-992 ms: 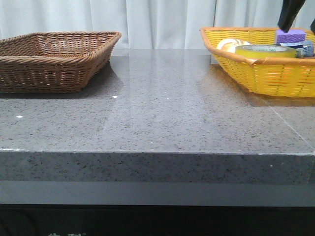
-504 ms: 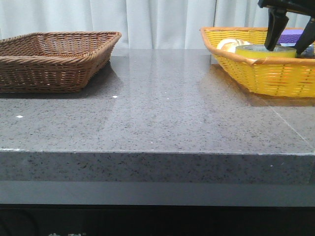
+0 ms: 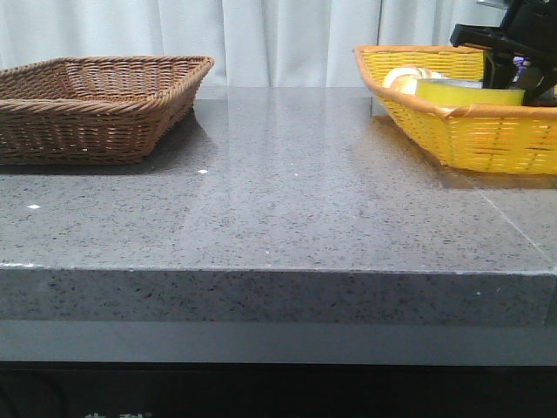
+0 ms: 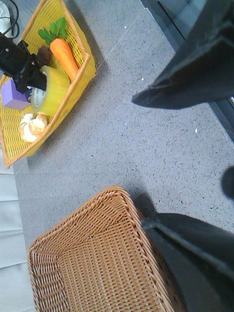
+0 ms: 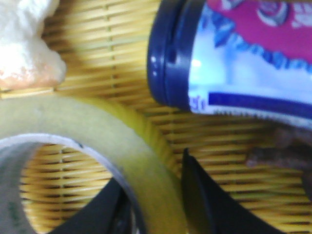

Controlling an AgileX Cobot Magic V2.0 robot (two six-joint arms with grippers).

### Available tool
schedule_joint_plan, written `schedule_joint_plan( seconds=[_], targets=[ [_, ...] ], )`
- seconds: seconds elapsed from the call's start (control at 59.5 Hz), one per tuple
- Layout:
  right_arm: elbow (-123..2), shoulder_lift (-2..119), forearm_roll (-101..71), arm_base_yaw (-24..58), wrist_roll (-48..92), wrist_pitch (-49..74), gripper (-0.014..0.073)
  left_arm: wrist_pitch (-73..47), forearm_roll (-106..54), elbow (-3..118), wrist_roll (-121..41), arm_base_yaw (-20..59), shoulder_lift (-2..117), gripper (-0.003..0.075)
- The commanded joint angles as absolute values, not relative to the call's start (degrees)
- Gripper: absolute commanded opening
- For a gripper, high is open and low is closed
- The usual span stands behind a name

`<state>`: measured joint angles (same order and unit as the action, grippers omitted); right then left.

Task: Transfer tape with both arms
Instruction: 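Reach the right gripper into the yellow basket and grasp the yellow tape roll, then lift the tape roll with the right gripper and carry it to mid-table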

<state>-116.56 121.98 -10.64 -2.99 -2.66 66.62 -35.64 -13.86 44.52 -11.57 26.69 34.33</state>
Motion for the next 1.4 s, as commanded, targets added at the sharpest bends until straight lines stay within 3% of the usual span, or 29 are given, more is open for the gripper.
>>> schedule_joint_plan(
  seconds=[0.0,0.404,0.673,1.026,1.379],
  targets=[
    [-120.64,118.15,-12.24,-3.29,-2.59,67.00,0.0150,-31.81,-15.10,46.44,-11.48,27.10,34.82,0.0460],
    [-128.94,110.88,-12.37,-0.58,0.00,74.76,0.0150,-31.81,-15.10,46.44,-11.48,27.10,34.82,0.0460],
    [-128.77,106.69,-12.25,11.23,3.39,74.97,0.0150,-31.81,-15.10,46.44,-11.48,27.10,34.82,0.0460],
    [-128.68,110.47,-4.87,25.54,4.68,75.06,0.0150,-31.81,-15.10,46.44,-11.48,27.10,34.82,0.0460],
    [-128.58,117.55,0.89,27.73,4.62,76.27,0.0150,-31.81,-15.10,46.44,-11.48,27.10,34.82,0.0460]
  ],
)
